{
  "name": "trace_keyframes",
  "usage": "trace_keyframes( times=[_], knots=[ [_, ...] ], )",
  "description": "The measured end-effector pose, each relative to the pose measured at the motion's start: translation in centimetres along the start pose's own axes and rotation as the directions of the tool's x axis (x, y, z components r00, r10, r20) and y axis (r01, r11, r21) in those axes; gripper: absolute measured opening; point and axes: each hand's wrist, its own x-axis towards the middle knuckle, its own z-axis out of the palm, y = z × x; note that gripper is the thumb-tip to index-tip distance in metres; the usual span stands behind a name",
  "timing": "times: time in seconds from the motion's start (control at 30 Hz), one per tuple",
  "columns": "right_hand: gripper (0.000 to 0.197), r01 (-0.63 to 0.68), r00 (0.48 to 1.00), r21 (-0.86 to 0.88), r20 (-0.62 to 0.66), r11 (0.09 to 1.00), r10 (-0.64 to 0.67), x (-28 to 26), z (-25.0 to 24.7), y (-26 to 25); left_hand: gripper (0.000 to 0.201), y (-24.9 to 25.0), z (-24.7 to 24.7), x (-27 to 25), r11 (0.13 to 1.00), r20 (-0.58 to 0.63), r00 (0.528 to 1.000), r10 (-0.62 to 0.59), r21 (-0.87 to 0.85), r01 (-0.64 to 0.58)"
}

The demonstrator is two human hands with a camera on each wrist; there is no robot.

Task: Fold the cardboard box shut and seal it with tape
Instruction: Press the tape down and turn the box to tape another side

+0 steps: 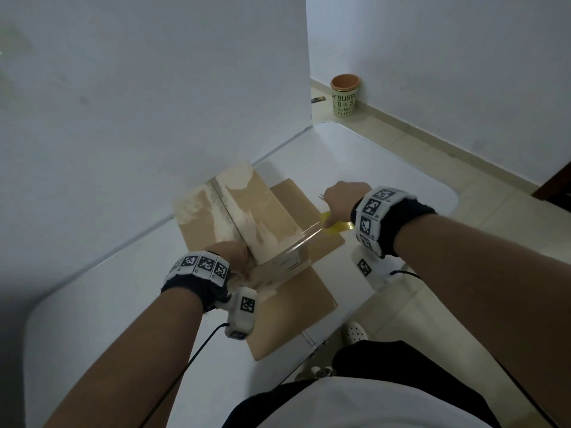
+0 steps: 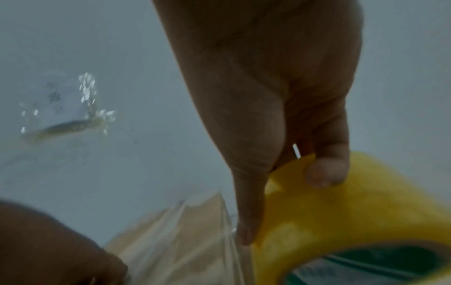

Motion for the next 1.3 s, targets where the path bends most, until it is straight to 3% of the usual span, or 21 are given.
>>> trace_keyframes(
  times=[0.07,0.27,0.6,0.77,0.93,1.17,1.3],
  knots=[
    [0.037,-0.002,0.998,0.039,-0.066,0.999,0.004,0.1,0.9,0.1,0.051,0.0,0.0,0.0,1.0,0.01,1.0,-0.005,-0.018,0.006],
    [0.032,0.018,0.996,0.033,-0.083,0.999,-0.015,1.0,2.8,0.6,0.054,-0.2,0.0,0.4,0.998,0.019,1.0,-0.012,-0.061,0.013],
    [0.021,0.02,0.99,-0.106,-0.134,0.994,-0.035,3.4,4.0,0.1,0.053,-0.5,0.7,1.2,0.997,0.004,1.0,-0.009,-0.076,0.01],
    [0.022,0.074,0.986,-0.132,-0.14,0.989,-0.092,4.9,3.9,0.0,0.053,-1.0,1.2,1.9,0.997,-0.024,1.0,0.001,-0.076,-0.002],
    [0.036,0.089,0.99,-0.163,-0.094,0.983,-0.105,5.9,4.4,-0.5,0.05,-1.4,1.6,2.6,0.997,-0.038,0.999,0.016,-0.08,-0.019],
    [0.021,0.109,0.983,-0.119,-0.132,0.987,-0.125,6.7,4.3,-2.2,0.057,-1.5,4.3,2.6,1.0,-0.246,0.969,0.024,-0.004,-0.026],
    [0.039,0.164,0.972,-0.04,-0.166,0.986,-0.169,6.7,5.0,-3.0,0.064,0.1,4.3,3.0,0.988,-0.4,0.906,0.137,0.12,-0.096]
  ],
)
